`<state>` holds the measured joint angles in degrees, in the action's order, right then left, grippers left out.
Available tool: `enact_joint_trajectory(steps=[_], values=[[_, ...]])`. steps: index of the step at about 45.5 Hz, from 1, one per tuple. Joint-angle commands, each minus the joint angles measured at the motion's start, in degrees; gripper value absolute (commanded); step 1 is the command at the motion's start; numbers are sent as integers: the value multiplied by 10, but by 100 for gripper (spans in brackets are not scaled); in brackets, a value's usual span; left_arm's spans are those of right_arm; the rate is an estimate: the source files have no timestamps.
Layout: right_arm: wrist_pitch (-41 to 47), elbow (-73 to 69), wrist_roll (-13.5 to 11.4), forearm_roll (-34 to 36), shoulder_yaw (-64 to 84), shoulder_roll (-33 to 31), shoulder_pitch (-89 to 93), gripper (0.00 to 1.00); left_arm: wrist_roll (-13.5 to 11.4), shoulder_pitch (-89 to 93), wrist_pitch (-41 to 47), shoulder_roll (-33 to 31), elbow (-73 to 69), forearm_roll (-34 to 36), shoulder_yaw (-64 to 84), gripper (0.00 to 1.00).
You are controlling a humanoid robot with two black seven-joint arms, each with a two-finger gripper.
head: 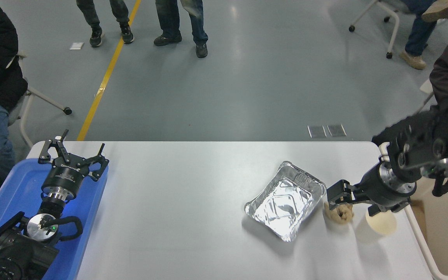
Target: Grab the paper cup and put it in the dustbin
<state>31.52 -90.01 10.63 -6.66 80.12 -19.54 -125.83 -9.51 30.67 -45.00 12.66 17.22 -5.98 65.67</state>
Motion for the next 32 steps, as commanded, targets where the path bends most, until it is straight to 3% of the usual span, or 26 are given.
enact_joint_trajectory(steps=[1, 20, 27, 32], values=[[135, -18, -4, -115, 5, -102, -180, 100, 0, 0, 0, 0, 0, -1, 0, 99], [135, 1, -5, -157, 8, -82, -212, 100, 0, 1, 0, 0, 0, 0, -1, 99], [135, 18, -5, -218, 32, -81, -145, 100, 0, 1, 0, 0, 0, -1, -1, 99], [54, 17, -5, -230, 64, -81, -91, 100, 0, 1, 0, 0, 0, -1, -1, 99]])
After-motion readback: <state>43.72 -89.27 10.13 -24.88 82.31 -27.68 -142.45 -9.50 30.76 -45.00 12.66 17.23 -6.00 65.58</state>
